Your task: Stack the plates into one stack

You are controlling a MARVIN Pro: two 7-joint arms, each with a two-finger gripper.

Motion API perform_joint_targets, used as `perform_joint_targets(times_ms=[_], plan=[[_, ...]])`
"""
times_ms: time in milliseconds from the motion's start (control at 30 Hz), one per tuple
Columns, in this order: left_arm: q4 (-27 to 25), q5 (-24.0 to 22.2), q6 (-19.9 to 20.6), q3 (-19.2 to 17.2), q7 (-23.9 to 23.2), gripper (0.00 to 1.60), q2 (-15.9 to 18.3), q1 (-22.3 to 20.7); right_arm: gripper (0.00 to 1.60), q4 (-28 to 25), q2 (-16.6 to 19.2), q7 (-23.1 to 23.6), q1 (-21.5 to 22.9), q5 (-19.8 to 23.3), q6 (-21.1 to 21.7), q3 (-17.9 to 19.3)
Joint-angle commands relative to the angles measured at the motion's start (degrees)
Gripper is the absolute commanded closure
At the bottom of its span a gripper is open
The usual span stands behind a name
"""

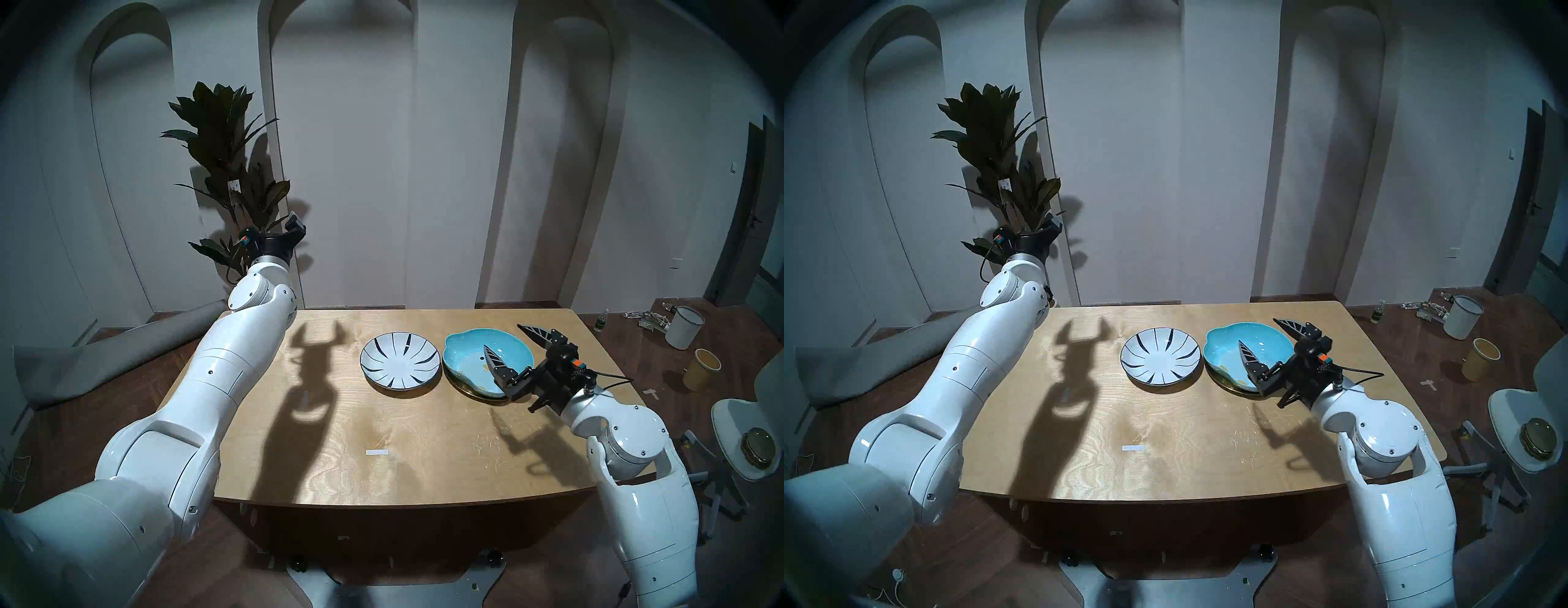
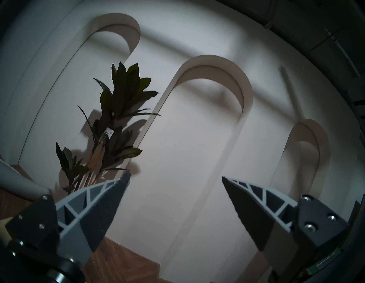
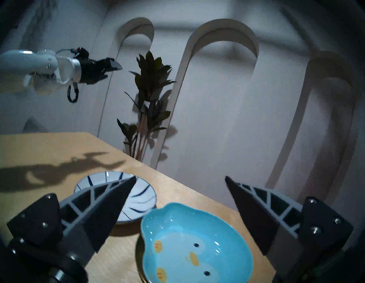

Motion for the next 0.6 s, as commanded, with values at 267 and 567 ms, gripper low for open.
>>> perform_joint_targets(times_ms=[267, 567], plan=[[1.19, 4.86, -12.56, 0.56, -4.09, 0.0, 0.94, 0.25, 0.0, -2.44, -10.86, -1.89, 1.62, 15.08, 6.46, -2.59], [3.86, 7.75, -21.5, 1.25, -6.55, 0.0, 0.6, 0.08, 0.0, -3.5, -15.07, -4.39, 1.53, 23.65, 10.82, -1.85]])
